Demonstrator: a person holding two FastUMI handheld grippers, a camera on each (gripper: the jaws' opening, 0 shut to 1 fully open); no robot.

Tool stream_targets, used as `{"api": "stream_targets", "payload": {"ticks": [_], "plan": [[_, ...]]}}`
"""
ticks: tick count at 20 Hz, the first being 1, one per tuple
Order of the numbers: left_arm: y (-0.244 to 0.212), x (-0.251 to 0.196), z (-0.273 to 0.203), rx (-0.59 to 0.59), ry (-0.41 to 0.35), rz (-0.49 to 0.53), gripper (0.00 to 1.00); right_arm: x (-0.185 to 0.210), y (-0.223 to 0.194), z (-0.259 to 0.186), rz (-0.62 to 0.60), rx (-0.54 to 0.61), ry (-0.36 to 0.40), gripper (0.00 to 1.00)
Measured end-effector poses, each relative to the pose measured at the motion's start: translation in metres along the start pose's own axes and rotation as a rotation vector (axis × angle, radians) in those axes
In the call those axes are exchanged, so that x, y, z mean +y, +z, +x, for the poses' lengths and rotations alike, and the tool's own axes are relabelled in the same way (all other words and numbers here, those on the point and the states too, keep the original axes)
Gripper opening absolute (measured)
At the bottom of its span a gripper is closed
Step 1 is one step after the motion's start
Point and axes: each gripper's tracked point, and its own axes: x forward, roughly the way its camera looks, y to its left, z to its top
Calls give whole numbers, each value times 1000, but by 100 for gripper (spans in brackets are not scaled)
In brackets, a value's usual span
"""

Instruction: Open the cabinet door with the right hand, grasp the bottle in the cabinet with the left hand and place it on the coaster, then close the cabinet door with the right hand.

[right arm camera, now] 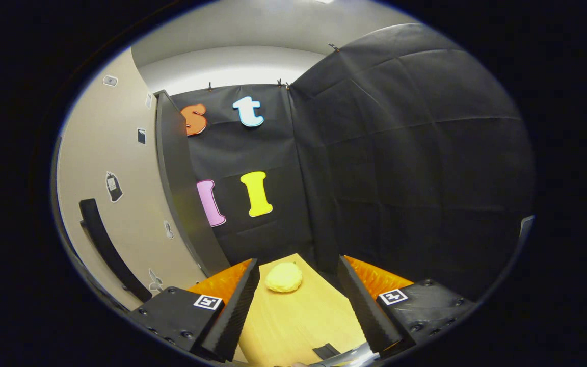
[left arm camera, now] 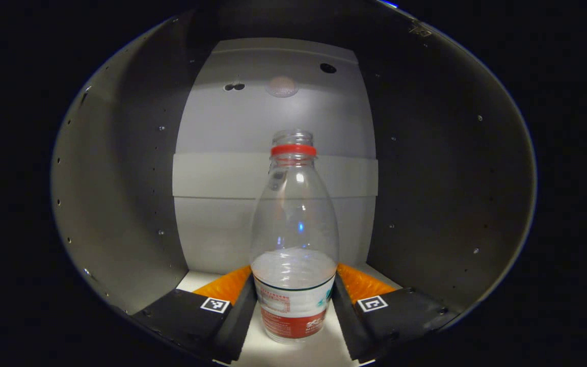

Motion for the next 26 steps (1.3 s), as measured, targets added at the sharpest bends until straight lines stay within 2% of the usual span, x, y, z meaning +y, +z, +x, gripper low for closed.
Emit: {"api": "stream_targets", "payload": {"ticks": [5, 11, 15, 20, 24, 26], "plan": [[18, -1, -38, -23, -40, -21, 76, 9, -2, -13, -34, -13, 19, 95], [32, 12, -126, -61, -88, -4, 76, 51, 7, -59, -84, -63, 84, 95], [29, 36, -190, -67, -110, 33, 76, 94, 16, -102, -99, -133, 135, 95], [12, 68, -257, -34, -147, 5, 76, 151, 14, -134, -148, -196, 166, 95], [3, 101, -291, -46, -112, 30, 76, 197, 0, -154, -170, -199, 214, 95], [-7, 113, -309, -41, -120, 27, 75, 223, -5, -167, -178, -206, 242, 95]]}}
